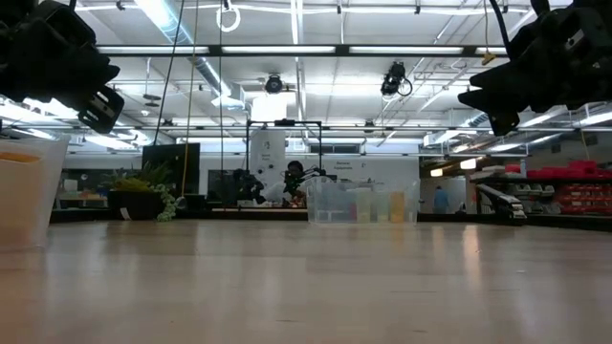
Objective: Pick and place medicine bottles into bin by pill shape (circle, oval)
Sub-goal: Return to Home Position
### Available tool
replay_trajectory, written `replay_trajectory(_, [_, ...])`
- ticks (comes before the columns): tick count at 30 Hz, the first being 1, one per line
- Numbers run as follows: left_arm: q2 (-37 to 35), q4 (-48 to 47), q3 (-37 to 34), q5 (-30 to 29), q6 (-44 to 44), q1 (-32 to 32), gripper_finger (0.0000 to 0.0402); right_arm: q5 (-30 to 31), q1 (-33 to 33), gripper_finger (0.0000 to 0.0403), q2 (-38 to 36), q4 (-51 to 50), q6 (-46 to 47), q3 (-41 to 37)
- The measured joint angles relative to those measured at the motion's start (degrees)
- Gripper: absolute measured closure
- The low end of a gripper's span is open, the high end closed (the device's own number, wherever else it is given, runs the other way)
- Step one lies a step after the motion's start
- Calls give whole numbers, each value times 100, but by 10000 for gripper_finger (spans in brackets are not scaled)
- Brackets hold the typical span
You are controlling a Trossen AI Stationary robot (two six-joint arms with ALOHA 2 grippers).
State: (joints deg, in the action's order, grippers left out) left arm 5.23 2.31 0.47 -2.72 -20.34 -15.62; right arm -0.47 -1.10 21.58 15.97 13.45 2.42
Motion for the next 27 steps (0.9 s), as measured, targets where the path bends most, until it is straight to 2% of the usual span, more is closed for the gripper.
replay_trajectory(17, [0, 0, 0, 0, 4, 0, 349, 0, 0, 235, 0, 2, 0, 0])
replay_trajectory(27, [0, 0, 0, 2, 2, 0, 340, 0, 0, 235, 0, 0, 0, 0])
